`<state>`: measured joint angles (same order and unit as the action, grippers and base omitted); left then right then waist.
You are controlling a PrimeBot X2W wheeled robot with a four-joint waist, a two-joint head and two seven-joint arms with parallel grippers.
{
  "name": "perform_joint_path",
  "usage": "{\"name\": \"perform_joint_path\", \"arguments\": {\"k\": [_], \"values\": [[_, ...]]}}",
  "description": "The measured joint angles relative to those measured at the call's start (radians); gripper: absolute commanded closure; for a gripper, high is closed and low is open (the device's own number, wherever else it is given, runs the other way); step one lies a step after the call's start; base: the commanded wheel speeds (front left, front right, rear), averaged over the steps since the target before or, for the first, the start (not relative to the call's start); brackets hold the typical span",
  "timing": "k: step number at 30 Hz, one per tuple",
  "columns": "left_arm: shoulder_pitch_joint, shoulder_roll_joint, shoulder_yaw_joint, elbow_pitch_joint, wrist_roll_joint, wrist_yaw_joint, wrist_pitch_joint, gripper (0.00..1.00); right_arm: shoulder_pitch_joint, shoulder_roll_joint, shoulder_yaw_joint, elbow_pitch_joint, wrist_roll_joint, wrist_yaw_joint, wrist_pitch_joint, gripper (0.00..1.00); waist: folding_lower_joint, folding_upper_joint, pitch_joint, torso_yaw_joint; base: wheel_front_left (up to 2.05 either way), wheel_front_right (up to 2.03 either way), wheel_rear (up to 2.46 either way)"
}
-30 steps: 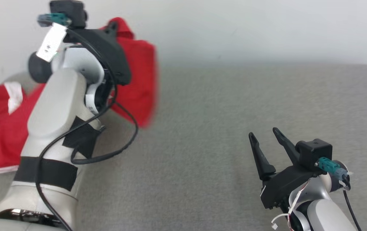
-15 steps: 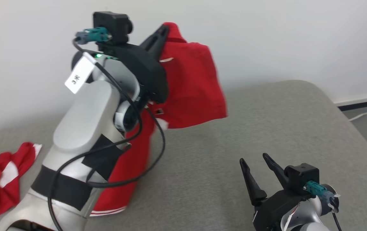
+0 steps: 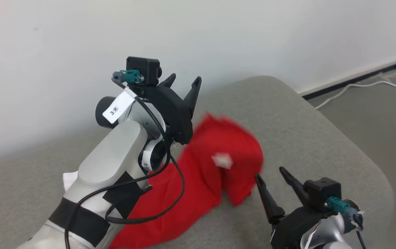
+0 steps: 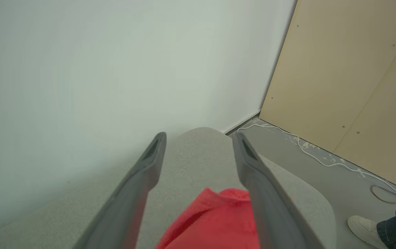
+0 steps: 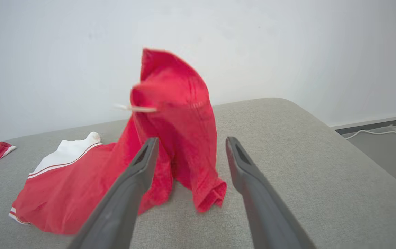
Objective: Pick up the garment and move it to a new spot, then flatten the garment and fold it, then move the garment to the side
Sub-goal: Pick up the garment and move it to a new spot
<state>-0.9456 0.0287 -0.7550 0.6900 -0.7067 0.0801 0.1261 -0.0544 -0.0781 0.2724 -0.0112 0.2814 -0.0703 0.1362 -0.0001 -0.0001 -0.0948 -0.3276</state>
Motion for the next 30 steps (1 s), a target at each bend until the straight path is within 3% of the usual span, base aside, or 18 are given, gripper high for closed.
{"name": "perform_joint_path", "arguments": {"k": [6, 10, 18, 23, 25, 30], "values": [[-0.003, 0.000, -0.023, 0.076, -0.028, 0.002, 0.001, 0.00, 0.008, -0.014, -0.057, -0.013, 0.008, -0.010, -0.006, 0.00, 0.0002, 0.0001, 0.033, -0.013, 0.00, 0.00, 0.00], [-0.004, 0.001, -0.022, 0.082, -0.069, 0.006, -0.020, 0.00, 0.011, -0.014, -0.072, -0.018, 0.009, -0.014, -0.013, 0.00, 0.0002, 0.0001, 0.034, 0.028, 0.00, 0.00, 0.00], [0.059, 0.008, 0.027, 0.063, -0.092, -0.035, -0.109, 0.00, 0.035, -0.037, -0.115, 0.017, 0.024, -0.019, -0.015, 0.00, 0.0002, 0.0001, 0.020, 0.107, 0.00, 0.00, 0.00], [0.163, 0.072, 0.051, 0.006, -0.091, -0.012, -0.198, 0.00, 0.086, -0.048, -0.148, 0.038, 0.025, -0.030, -0.024, 0.00, 0.0002, 0.0001, -0.001, 0.158, 0.00, 0.00, 0.00], [0.271, 0.110, 0.099, -0.042, -0.086, 0.035, -0.285, 0.00, 0.100, -0.047, -0.182, 0.035, 0.028, -0.036, -0.041, 0.00, 0.0001, 0.0001, -0.020, 0.198, 0.00, 0.00, 0.00], [0.424, 0.161, 0.135, -0.113, -0.086, 0.043, -0.355, 0.00, 0.113, -0.040, -0.193, 0.008, 0.085, -0.023, -0.059, 0.00, 0.0001, 0.0001, -0.038, 0.234, 0.00, 0.00, 0.00]]}}
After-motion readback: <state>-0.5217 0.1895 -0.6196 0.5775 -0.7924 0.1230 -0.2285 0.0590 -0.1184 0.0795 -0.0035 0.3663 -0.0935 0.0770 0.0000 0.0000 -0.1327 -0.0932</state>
